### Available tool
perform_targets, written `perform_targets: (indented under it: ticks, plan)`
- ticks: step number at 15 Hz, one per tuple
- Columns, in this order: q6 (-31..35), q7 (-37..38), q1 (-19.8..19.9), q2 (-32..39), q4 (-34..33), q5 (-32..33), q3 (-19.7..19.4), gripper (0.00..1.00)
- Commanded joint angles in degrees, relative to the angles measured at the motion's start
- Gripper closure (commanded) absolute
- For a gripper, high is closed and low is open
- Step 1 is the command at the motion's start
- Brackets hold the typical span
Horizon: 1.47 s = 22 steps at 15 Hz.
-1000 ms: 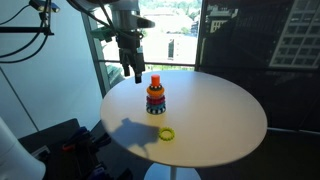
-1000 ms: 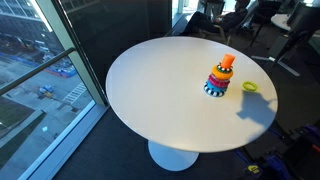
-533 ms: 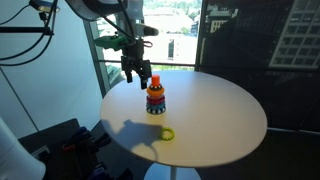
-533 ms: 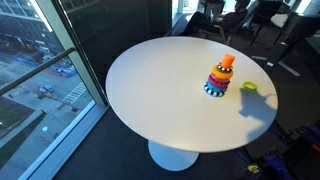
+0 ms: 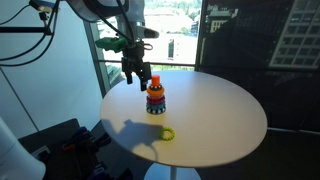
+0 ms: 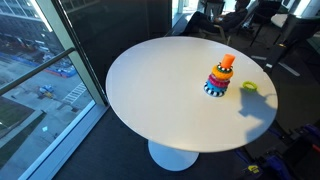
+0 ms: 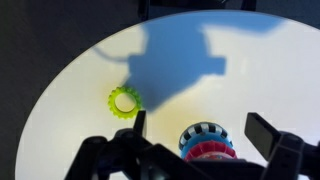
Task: Pick up the lime green ring and put it on the ring holder
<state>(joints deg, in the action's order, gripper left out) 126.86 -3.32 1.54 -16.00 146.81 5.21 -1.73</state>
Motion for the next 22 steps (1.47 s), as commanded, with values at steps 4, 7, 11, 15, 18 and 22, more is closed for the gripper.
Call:
perform_targets:
  ticks: [4,7,11,15,18,22]
  plan:
    - [1.7,1.6,0.8,7.0,-4.2,-3.3,-1.4,0.0]
    - [4.7,1.6,0.9,10.8,-5.6,-4.4,-1.9,0.0]
    - [8.2,3.4,1.5,16.0,-7.5,-4.3,-2.2,0.0]
    - [11.7,6.5,2.4,20.9,-9.5,-4.2,-3.0,0.0]
    - [13.0,8.7,3.1,24.2,-11.1,-4.2,-3.9,0.0]
    - [14.4,11.2,3.7,27.6,-12.7,-4.2,-5.2,0.0]
